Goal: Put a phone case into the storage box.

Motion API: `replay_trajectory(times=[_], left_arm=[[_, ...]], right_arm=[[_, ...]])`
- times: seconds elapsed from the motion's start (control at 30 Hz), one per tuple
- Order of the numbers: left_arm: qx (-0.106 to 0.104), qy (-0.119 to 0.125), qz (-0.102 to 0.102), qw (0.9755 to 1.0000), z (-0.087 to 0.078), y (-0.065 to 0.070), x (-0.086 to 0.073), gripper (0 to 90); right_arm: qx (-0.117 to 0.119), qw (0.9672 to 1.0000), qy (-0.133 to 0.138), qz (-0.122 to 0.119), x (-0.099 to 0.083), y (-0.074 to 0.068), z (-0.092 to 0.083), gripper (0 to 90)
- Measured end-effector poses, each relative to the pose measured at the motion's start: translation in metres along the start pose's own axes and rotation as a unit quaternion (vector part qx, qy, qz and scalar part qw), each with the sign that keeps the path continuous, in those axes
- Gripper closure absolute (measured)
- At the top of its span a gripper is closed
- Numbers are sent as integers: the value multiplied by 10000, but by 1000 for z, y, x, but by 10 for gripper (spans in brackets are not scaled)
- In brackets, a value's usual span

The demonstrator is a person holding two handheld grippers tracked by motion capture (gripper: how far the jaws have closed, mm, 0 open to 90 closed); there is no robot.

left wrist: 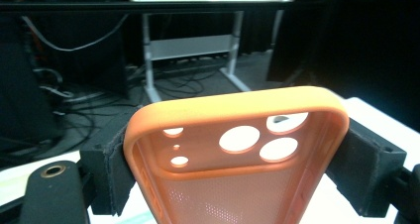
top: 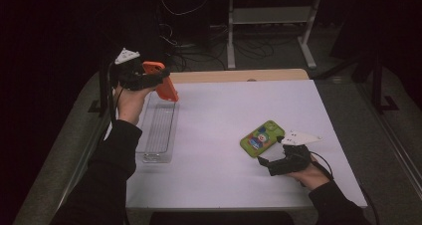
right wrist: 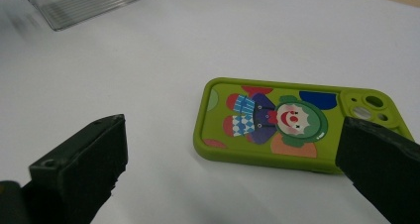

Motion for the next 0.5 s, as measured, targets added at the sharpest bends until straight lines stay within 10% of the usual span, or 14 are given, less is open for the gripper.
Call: replay_trajectory(times=[0.5], left_arm=[[1105, -470, -72, 9927, 44, -33, -26, 161]], right_arm=[[39, 9999, 101, 12, 3, 0, -2, 0]])
Point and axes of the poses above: each handheld gripper's, and its own axes: z roughly forward along the jaws, x roughly out of its top, y roughly to its right, the point moved 8 cm from there along z, roughly forward along the jaws, and after that the axes turned 5 degrees about z, right-handed, at the moved point
